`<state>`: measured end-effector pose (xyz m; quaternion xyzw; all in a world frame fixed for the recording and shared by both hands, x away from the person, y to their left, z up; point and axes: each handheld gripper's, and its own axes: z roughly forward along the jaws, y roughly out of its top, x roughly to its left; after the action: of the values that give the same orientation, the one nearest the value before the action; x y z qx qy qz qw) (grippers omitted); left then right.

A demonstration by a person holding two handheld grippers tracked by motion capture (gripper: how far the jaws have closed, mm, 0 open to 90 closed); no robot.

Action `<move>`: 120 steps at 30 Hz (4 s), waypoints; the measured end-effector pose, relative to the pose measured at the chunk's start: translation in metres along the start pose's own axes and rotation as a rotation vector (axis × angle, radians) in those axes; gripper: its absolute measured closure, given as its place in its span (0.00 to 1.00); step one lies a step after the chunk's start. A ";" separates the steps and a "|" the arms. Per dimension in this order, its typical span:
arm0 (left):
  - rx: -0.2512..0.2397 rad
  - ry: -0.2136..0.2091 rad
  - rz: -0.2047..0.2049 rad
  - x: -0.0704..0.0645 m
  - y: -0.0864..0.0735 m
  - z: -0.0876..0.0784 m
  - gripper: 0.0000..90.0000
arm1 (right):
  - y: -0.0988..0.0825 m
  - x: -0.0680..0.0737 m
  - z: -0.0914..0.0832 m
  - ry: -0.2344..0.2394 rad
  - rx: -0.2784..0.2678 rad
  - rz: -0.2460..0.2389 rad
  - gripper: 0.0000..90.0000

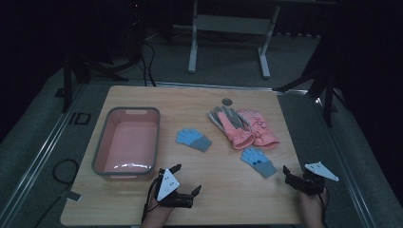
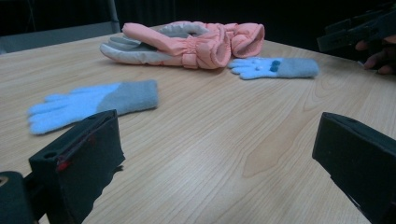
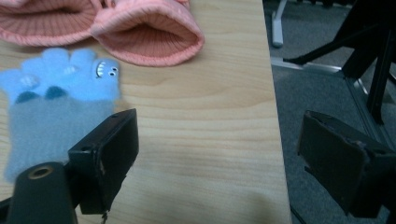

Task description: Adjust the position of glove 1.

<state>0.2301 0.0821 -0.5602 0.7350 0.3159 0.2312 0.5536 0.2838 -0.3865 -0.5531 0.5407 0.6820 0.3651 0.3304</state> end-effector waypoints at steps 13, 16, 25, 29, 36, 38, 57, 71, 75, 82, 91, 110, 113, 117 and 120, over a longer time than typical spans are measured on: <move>-0.010 0.009 -0.013 0.001 0.000 -0.001 0.02 | 0.013 -0.003 -0.008 0.002 0.049 0.020 0.13; -0.009 0.007 -0.015 0.001 0.000 -0.001 0.02 | 0.022 -0.004 -0.011 0.054 0.083 0.019 0.16; -0.012 0.016 -0.015 0.001 -0.001 -0.002 0.02 | 0.055 0.006 -0.020 0.100 0.062 0.004 0.13; -0.010 0.017 -0.008 0.000 -0.001 -0.001 0.02 | 0.074 0.015 -0.023 0.121 0.034 -0.029 0.13; -0.010 0.010 -0.023 0.001 -0.001 -0.001 0.02 | 0.103 0.032 -0.020 0.197 0.033 -0.085 0.15; -0.010 0.007 -0.023 0.001 -0.001 -0.001 0.02 | 0.111 0.040 -0.018 0.213 0.019 -0.118 0.14; -0.009 -0.009 -0.018 0.001 -0.001 -0.002 0.02 | 0.152 0.099 0.019 0.410 0.051 -0.215 0.19; -0.002 -0.029 -0.016 0.001 0.000 -0.002 0.02 | 0.166 0.157 0.050 0.478 0.068 -0.350 0.36; -0.004 -0.031 -0.015 0.001 -0.001 -0.002 0.02 | 0.166 0.175 0.064 0.523 0.117 -0.398 0.51; -0.006 -0.037 -0.012 0.000 -0.001 -0.002 0.02 | 0.162 0.207 0.094 0.628 0.202 -0.436 0.62; -0.002 -0.046 -0.010 0.000 -0.001 -0.002 0.02 | 0.160 0.241 0.126 0.645 0.237 -0.498 0.67; -0.013 -0.052 -0.028 0.001 -0.001 -0.003 0.02 | 0.143 0.260 0.180 0.690 0.335 -0.618 0.72; -0.015 -0.054 -0.038 0.002 -0.001 -0.003 0.02 | 0.142 0.259 0.181 0.699 0.331 -0.617 0.79; -0.014 -0.052 -0.034 0.002 -0.001 -0.003 0.02 | 0.138 0.259 0.180 0.677 0.326 -0.540 0.94; -0.014 -0.051 -0.031 0.002 -0.001 -0.002 0.02 | 0.136 0.260 0.176 0.637 0.338 -0.428 0.97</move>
<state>0.2294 0.0850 -0.5605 0.7318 0.3113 0.2060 0.5703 0.4487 -0.0870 -0.5414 0.2937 0.8973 0.3202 0.0780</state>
